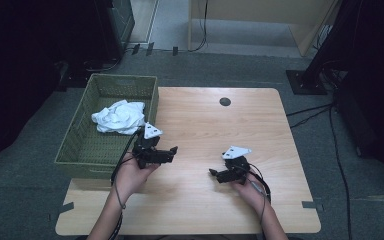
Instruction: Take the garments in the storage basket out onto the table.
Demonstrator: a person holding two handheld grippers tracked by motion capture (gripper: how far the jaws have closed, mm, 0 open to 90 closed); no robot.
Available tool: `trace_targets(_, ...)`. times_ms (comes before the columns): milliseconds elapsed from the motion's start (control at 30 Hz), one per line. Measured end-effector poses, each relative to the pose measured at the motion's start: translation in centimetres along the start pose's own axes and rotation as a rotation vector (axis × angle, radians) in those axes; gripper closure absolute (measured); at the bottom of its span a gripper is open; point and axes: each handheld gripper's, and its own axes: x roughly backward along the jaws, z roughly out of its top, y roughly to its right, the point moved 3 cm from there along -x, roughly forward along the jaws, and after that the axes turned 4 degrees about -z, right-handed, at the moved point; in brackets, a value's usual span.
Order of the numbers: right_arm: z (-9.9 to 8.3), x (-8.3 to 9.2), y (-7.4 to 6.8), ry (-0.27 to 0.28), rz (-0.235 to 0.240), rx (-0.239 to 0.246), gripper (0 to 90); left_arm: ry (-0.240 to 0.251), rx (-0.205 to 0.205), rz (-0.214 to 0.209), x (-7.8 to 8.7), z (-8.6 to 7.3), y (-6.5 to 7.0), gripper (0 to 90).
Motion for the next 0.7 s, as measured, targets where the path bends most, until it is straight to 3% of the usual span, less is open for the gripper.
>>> trace_targets(700,0.0,0.0,0.0,0.000,0.000,0.000,15.9,0.013,0.023,0.021,0.9,0.1,-1.1,20.2)
